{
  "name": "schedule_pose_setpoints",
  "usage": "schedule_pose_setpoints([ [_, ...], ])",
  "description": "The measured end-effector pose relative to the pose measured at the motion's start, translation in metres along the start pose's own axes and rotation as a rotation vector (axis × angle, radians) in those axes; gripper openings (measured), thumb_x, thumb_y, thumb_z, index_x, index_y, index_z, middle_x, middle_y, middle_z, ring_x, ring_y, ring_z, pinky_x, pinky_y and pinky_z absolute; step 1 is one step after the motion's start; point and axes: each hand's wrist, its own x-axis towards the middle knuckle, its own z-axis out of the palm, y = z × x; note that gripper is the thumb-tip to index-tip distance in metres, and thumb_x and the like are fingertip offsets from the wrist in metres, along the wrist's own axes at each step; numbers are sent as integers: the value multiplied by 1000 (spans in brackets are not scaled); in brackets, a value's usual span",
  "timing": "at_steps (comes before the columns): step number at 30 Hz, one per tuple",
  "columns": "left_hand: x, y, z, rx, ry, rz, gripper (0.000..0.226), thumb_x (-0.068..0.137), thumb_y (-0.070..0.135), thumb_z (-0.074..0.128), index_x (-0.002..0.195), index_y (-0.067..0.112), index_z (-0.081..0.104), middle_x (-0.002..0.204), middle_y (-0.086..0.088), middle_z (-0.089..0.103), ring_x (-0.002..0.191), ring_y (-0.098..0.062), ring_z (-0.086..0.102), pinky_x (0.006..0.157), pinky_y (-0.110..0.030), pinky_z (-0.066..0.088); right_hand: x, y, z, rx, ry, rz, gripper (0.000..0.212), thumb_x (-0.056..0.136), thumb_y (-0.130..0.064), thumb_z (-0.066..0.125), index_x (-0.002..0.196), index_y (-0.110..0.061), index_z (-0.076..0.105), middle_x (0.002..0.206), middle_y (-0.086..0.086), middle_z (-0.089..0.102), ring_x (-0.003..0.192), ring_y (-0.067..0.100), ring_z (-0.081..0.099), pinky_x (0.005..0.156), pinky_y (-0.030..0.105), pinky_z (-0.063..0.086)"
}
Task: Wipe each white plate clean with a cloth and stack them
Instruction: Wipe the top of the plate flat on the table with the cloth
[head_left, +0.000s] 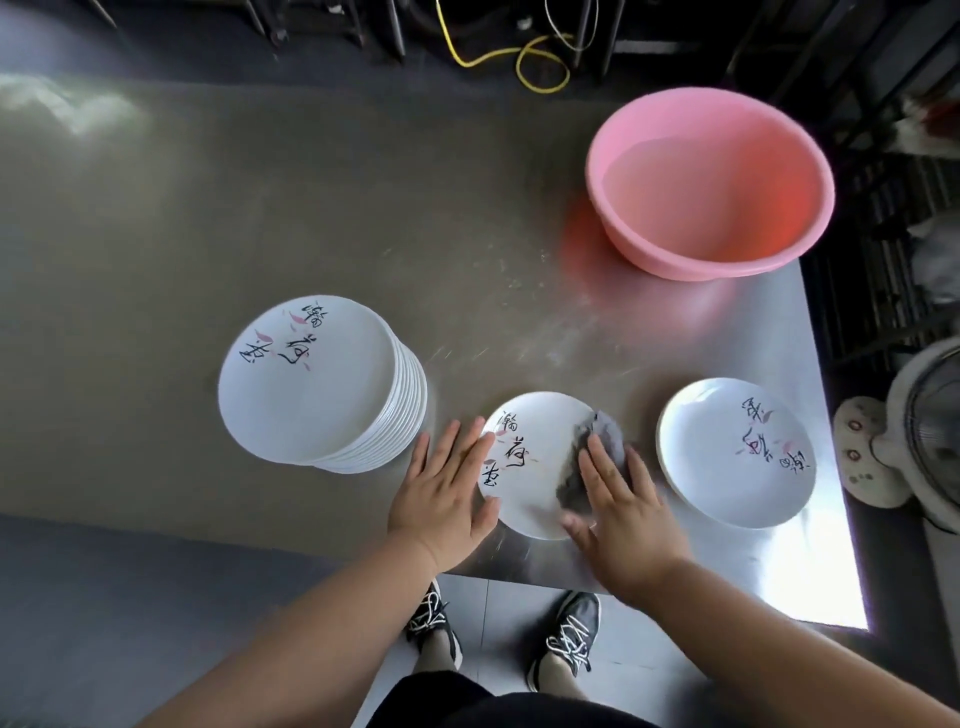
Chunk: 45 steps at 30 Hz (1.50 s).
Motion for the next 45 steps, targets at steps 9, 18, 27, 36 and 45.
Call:
schedule_pose_setpoints([
  [9, 2, -2, 8, 10, 38, 11, 81, 97, 57, 39, 168, 24, 17, 177, 6, 8, 163, -23, 7, 129, -58, 11, 33, 12, -18, 14, 46, -25, 85, 101, -72, 20, 169, -25, -3, 170, -19, -26, 161, 30, -11, 131, 41, 0],
  [18, 3, -4, 12, -9, 93, 31, 84, 100, 65, 34, 168, 32, -3, 177, 6, 8, 163, -24, 8, 129, -57, 9, -12, -9, 17, 154, 60, 101, 91, 98, -76, 16, 169, -20, 4, 166, -16, -29, 161, 29, -17, 131, 42, 2],
  [27, 3, 0, 5, -73, 124, 0, 91, 83, 84, 46, 156, 31, 35, 177, 5, 3, 162, -27, 10, 126, -58, 16, -24, -24, 31, 202, 80, 91, 92, 98, -74, 13, 168, -14, 9, 169, -9, -25, 161, 32, -16, 130, 41, -7],
  [36, -4, 2, 4, -91, 355, 271, 28, 93, 43, 61, 101, 19, 74, 144, -1, 64, 140, -27, 50, 111, -50, 42, 31, 14, -12, 223, 112, 5, 79, 103, -68, 23, 169, -26, 11, 167, -26, -16, 162, 21, -11, 132, 40, 6],
  [45, -8, 11, -5, -171, 384, 232, 24, 90, 42, 63, 92, 22, 76, 133, 3, 70, 127, -28, 60, 106, -40, 43, -24, -24, 39, 268, 28, 88, 103, 89, -84, -2, 168, -19, 1, 168, -13, -29, 157, 24, -27, 124, 35, -17],
])
